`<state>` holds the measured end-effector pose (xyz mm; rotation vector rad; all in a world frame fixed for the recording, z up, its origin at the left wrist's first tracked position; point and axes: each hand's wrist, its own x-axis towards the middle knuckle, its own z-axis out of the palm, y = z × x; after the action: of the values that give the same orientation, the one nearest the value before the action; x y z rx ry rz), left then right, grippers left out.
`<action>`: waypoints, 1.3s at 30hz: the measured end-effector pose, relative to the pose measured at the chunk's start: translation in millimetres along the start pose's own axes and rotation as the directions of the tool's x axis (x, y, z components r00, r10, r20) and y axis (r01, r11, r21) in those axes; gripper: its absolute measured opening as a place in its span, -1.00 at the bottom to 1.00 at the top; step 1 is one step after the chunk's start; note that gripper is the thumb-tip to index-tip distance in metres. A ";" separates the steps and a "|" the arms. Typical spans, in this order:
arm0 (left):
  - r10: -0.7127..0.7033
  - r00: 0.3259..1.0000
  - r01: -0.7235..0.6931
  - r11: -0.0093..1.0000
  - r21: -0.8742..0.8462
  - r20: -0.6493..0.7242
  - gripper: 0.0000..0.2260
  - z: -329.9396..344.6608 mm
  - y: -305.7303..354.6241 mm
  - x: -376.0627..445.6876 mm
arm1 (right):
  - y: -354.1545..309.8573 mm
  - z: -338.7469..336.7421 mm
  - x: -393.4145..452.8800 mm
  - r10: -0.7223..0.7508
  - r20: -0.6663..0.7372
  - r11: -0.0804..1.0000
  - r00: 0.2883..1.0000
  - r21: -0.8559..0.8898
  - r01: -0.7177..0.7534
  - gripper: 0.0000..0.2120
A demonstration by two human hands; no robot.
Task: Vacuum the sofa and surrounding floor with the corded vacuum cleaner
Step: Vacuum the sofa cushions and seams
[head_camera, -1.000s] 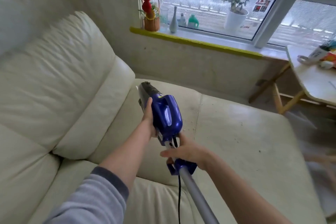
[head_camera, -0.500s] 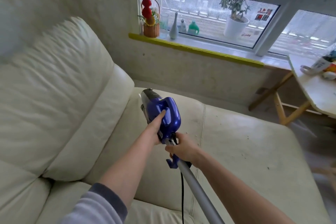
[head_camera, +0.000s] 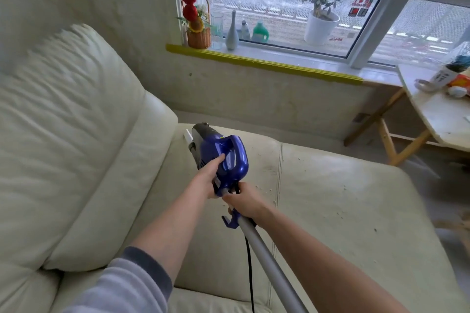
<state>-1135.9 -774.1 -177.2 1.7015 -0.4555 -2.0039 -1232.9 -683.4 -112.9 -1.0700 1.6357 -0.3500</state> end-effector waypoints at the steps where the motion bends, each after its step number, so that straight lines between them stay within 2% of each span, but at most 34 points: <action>1: -0.002 1.000 0.002 1.000 0.010 -0.005 -0.45 2.3 1.0 0.1 | 1.3 -1.0 1.7 -0.003 -0.007 1.000 1.000 0.004 0.003 -0.98; 8: -0.015 1.000 0.011 0.991 0.130 0.025 -0.53 31.7 -3.9 -10.8 | 21.7 -16.2 -0.6 0.026 -0.063 0.999 0.998 0.031 -0.024 -0.96; 12: -0.012 1.000 0.007 0.976 0.216 0.019 -0.49 52.1 -9.4 -23.8 | 33.6 -23.6 -7.9 0.039 -0.081 0.998 0.996 0.054 -0.035 -0.96; 16: -0.014 1.000 0.011 0.979 0.205 0.013 -0.43 70.9 -23.7 -31.1 | 49.5 -33.5 -19.5 0.041 -0.132 0.999 0.990 0.024 -0.038 -0.93; 21: -0.012 0.999 0.004 0.979 0.204 0.039 -0.47 100.4 -44.9 -48.6 | 76.1 -51.3 -41.4 0.049 -0.176 0.999 0.983 -0.006 -0.050 -0.92; 39: -0.069 0.988 0.026 0.957 0.288 0.139 -0.44 186.6 -103.4 -79.0 | 146.7 -102.1 -99.5 0.116 -0.269 0.991 0.956 0.100 -0.092 -0.85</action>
<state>-1323.9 -653.5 -134.1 1.7474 -0.7963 -2.1951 -1391.6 -554.4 -116.7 -0.8952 1.8964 -0.5130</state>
